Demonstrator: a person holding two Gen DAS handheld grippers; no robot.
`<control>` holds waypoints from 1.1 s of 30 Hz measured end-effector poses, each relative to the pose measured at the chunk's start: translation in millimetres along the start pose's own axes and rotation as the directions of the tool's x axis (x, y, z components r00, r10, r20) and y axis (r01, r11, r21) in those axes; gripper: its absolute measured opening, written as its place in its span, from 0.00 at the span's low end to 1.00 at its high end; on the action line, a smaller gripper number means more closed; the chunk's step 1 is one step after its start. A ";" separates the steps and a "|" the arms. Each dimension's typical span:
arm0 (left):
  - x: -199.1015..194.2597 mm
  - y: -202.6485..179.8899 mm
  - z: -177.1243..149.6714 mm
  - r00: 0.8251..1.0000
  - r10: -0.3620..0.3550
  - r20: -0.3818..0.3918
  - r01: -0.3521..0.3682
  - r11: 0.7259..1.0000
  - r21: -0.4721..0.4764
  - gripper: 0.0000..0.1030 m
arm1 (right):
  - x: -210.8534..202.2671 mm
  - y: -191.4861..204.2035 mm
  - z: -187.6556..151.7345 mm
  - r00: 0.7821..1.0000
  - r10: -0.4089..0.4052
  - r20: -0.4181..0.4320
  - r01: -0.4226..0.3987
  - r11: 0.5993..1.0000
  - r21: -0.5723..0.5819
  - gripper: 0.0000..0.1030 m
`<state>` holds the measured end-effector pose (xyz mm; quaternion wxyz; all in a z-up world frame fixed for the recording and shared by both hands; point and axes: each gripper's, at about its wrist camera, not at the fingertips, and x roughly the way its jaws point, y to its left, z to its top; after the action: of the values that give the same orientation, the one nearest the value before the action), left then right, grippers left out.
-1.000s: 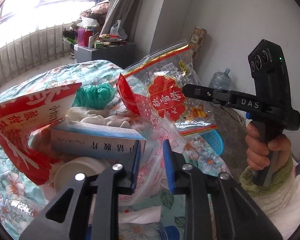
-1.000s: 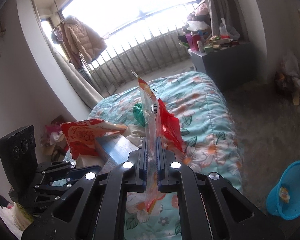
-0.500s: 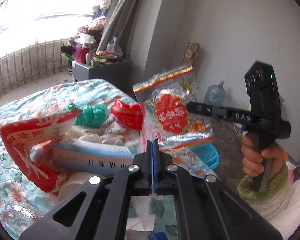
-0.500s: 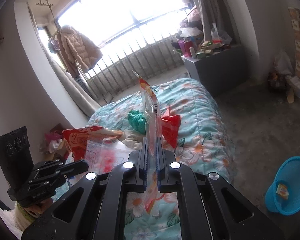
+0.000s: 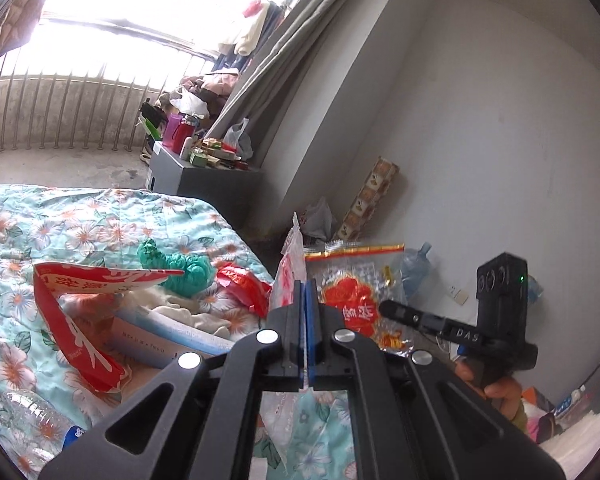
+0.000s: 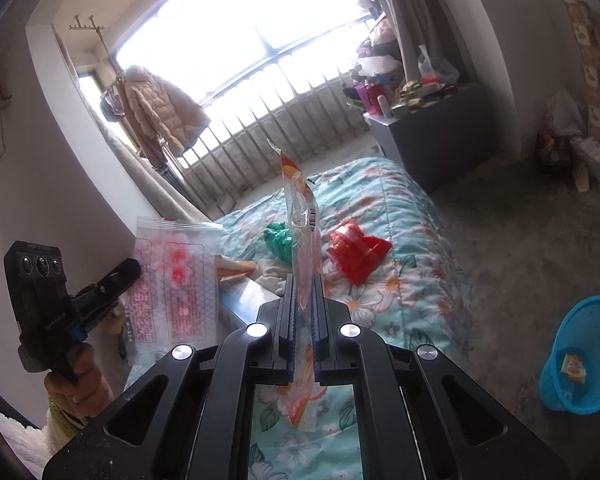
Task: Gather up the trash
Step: 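Carry both bags over the blue wastebasket and open both grippers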
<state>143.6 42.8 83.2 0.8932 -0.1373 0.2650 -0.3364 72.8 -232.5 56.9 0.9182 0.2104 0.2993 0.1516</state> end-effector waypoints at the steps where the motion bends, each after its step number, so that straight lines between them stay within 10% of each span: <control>1: -2.7 -1.1 0.0 1.000 -0.003 0.006 0.003 1.000 -0.004 0.00 | -3.2 -3.5 -1.4 1.000 -0.002 0.003 0.002 1.000 0.013 0.05; 15: 16.1 -56.8 6.4 0.994 -0.112 -0.004 0.112 0.994 0.004 0.00 | -68.4 -54.4 -11.4 0.986 -0.118 0.115 0.097 0.980 0.173 0.05; 24: 134.8 -136.6 19.1 0.963 -0.219 -0.160 0.218 0.976 -0.024 0.00 | -123.4 -117.4 -25.8 0.875 -0.450 0.178 0.390 0.874 0.290 0.05; 28: 213.7 -167.3 0.7 0.932 -0.212 -0.294 0.205 0.977 -0.056 0.00 | -135.1 -161.6 -45.3 0.827 -0.542 0.150 0.451 0.798 0.399 0.05; 33: 322.9 -203.1 -41.5 0.854 -0.167 -0.493 0.143 0.986 -0.086 0.00 | -129.6 -220.3 -74.1 0.780 -0.622 0.070 0.505 0.691 0.518 0.05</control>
<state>217.3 -327.0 12.1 0.7611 -0.0874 0.4821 -0.4250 -39.5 -453.7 -39.6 0.8688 0.3407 0.2640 -0.2438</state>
